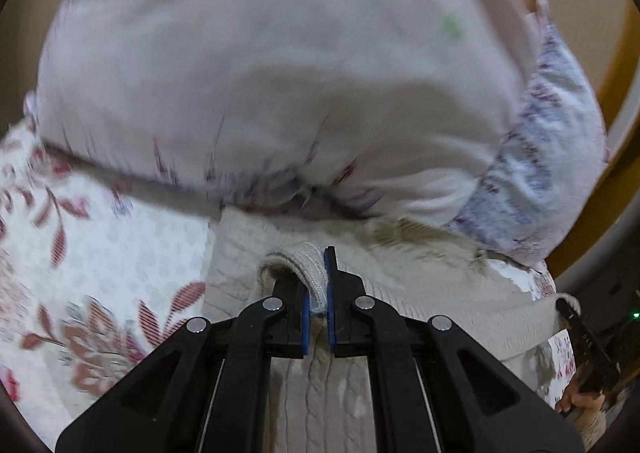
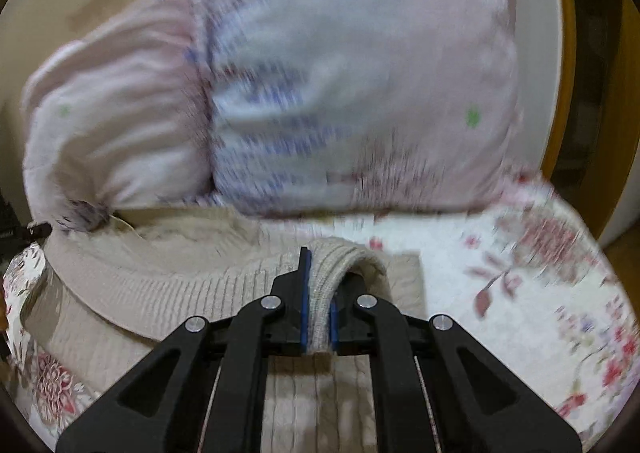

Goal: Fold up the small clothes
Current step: 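Fold the hem toward the collar with both grippers and release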

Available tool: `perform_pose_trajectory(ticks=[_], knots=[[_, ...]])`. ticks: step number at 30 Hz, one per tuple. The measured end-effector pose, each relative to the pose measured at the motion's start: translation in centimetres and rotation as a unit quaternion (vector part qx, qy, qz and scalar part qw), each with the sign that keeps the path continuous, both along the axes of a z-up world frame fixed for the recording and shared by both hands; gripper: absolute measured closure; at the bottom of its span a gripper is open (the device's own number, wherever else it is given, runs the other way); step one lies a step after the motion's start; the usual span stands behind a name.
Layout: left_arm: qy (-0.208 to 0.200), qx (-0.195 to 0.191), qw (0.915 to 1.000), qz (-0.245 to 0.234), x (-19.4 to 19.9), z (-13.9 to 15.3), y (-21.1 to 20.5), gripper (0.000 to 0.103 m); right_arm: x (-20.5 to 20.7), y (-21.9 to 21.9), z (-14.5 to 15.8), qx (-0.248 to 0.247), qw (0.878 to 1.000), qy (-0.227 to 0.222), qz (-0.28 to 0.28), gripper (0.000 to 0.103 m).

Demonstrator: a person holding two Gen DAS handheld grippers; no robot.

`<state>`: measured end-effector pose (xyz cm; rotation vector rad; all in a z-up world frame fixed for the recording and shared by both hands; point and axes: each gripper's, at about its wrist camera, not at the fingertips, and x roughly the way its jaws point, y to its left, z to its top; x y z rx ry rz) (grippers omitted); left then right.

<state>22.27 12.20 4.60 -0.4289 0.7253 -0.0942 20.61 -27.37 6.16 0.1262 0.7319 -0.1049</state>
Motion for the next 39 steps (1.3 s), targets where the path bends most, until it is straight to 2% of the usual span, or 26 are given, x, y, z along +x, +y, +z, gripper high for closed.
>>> perform_pose_trajectory(ticks=[4,7,10,12,14,16,17,18,19,21,23,26,29,34,35,36,39], knots=[[0.031,-0.035,0.9989,0.007,1.5,-2.3,0.7,0.098,2.3,-1.9,-3.0,0.068,0.996,0.056,-0.026,0.096],[0.042,-0.055,0.9976,0.003,2.0,-2.8,0.9,0.098,3.2,-2.8,-3.9,0.108,0.991,0.074,-0.041,0.091],[0.053,-0.072,0.9960,0.000,2.6,-3.1,1.0,0.097,4.0,-3.6,-4.0,0.150,0.984,0.077,-0.049,0.077],[0.060,-0.088,0.9943,-0.001,3.1,-3.2,1.0,0.097,4.6,-4.2,-4.0,0.185,0.978,0.076,-0.054,0.064],[0.065,-0.109,0.9920,0.001,3.4,-3.4,1.3,0.094,5.1,-4.5,-3.8,0.210,0.973,0.073,-0.056,0.059],[0.065,-0.123,0.9903,-0.003,3.3,-3.3,1.4,0.083,4.9,-4.5,-3.3,0.215,0.973,0.066,-0.057,0.056],[0.063,-0.125,0.9902,-0.006,3.2,-3.1,1.4,0.078,4.5,-4.7,-2.7,0.209,0.974,0.055,-0.060,0.051],[0.059,-0.123,0.9906,-0.011,2.9,-2.9,1.3,0.062,4.2,-4.9,-2.3,0.201,0.977,0.046,-0.064,0.046],[0.053,-0.117,0.9916,-0.011,2.5,-2.5,1.3,0.046,3.8,-5.0,-1.8,0.191,0.979,0.037,-0.067,0.046],[0.038,-0.104,0.9938,-0.012,1.5,-1.6,1.5,0.041,2.4,-5.7,-1.1,0.180,0.980,0.025,-0.077,0.046],[0.033,-0.091,0.9952,-0.015,0.8,-1.1,1.7,0.041,1.1,-6.2,-0.9,0.176,0.981,0.025,-0.078,0.047],[0.022,-0.057,0.9979,-0.019,-0.7,-0.5,1.9,0.041,-0.8,-6.4,-1.2,0.158,0.985,0.036,-0.064,0.059],[0.031,-0.024,0.9990,-0.024,-1.9,-0.6,1.9,0.042,-2.5,-5.9,-1.9,0.142,0.987,0.052,-0.047,0.064],[0.049,0.025,0.9982,-0.023,-3.5,-1.6,1.3,0.045,-3.7,-5.3,-3.4,0.115,0.990,0.078,-0.037,0.065],[0.051,0.030,0.9979,-0.025,-3.7,-1.8,1.3,0.047,-3.8,-5.2,-3.7,0.108,0.990,0.084,-0.035,0.070],[0.057,0.036,0.9974,-0.027,-3.9,-2.2,1.1,0.050,-3.9,-5.0,-4.0,0.099,0.991,0.089,-0.032,0.078],[0.068,0.044,0.9961,-0.034,-4.3,-2.9,1.0,0.064,-4.3,-4.5,-4.1,0.082,0.992,0.088,-0.027,0.093]])
